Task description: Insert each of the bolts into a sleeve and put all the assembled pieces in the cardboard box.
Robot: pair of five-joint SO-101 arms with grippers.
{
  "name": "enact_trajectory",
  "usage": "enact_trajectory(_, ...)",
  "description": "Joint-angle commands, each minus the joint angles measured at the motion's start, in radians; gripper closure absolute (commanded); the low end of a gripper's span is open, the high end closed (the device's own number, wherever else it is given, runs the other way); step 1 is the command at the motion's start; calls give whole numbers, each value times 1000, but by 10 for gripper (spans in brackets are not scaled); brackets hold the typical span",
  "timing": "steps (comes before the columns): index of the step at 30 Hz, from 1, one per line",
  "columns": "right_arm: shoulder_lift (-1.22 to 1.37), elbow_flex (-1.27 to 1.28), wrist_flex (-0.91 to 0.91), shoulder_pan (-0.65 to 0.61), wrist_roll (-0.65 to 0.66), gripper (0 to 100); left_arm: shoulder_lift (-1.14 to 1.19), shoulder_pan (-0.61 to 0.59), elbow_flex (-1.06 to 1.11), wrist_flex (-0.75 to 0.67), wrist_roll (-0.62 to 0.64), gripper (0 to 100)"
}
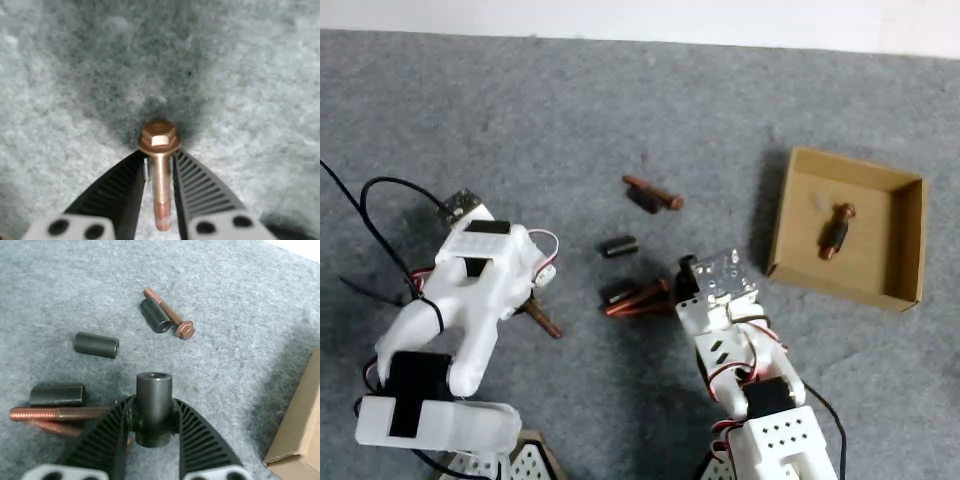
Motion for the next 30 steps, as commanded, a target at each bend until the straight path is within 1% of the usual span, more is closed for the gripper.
enact_trajectory(1,-21,13,-31,-15,14,989,-104,-30,24,17,-12,996)
enact_trajectory(5,-19,31,-28,-122,14,990,-315,-25,122,11,-12,996)
enact_trajectory(7,-21,58,-30,-171,31,990,-440,-25,193,-26,-9,996)
enact_trajectory(10,-21,76,-31,-242,129,990,-644,-25,321,-120,-6,996)
enact_trajectory(12,-21,77,-31,-285,161,990,-783,-25,410,-187,-6,996)
enact_trajectory(17,-21,79,-31,-374,166,990,-1125,-16,641,-358,-5,995)
enact_trajectory(20,-19,79,-31,-417,166,990,-1334,44,776,-419,-5,994)
enact_trajectory(22,-19,79,-31,-455,166,990,-1484,76,848,-428,-5,994)
enact_trajectory(24,-18,79,-31,-492,166,990,-1643,82,909,-427,-5,995)
enact_trajectory(26,-18,79,-31,-501,166,990,-1787,82,943,-410,-5,995)
enact_trajectory(27,-18,79,-31,-499,166,990,-1805,84,929,-385,-3,995)
enact_trajectory(30,-18,79,-31,-498,166,990,-1725,99,871,-344,-3,995)
